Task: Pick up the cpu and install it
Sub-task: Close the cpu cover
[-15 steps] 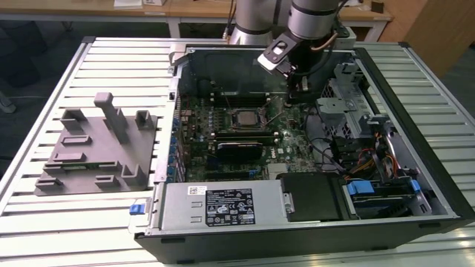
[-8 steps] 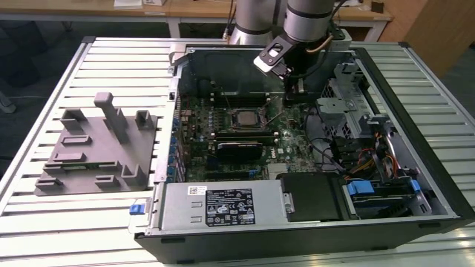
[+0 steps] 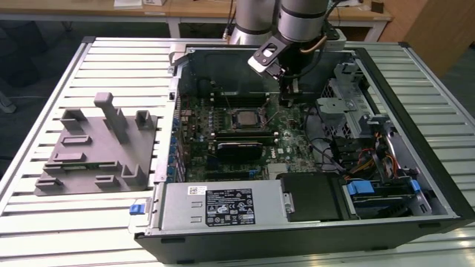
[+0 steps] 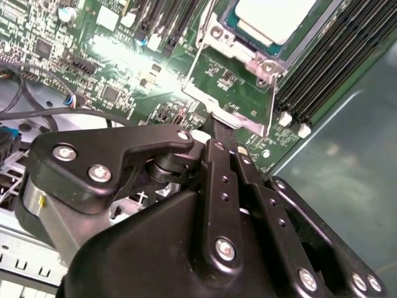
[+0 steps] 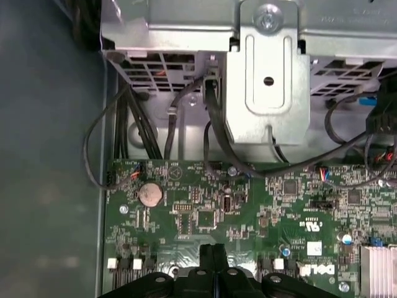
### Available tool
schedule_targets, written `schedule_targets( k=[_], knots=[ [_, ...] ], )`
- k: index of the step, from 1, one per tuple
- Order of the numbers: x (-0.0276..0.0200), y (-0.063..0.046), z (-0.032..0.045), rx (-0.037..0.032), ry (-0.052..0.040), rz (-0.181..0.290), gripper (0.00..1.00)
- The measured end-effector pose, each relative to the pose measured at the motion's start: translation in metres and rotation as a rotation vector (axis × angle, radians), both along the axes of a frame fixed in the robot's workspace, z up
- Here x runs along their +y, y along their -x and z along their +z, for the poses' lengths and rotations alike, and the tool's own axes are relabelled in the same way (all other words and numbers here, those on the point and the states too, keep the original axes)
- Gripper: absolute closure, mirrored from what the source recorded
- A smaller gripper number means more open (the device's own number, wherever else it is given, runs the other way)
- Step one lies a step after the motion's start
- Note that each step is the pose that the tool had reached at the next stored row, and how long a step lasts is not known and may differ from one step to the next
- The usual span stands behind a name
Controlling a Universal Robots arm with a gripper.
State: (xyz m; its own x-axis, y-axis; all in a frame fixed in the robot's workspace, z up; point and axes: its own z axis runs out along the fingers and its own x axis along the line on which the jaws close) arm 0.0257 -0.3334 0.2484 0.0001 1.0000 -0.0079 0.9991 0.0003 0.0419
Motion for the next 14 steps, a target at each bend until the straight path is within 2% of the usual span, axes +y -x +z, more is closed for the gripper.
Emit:
schedule_targets(
  k=[7, 14],
  knots=[
    [-0.0001, 0.014, -0.0001, 0.0, -0.0013, 0.0, 0.89],
    [0.0, 0.021, -0.003, 0.0001, -0.0012, 0.0, 0.89]
  ],
)
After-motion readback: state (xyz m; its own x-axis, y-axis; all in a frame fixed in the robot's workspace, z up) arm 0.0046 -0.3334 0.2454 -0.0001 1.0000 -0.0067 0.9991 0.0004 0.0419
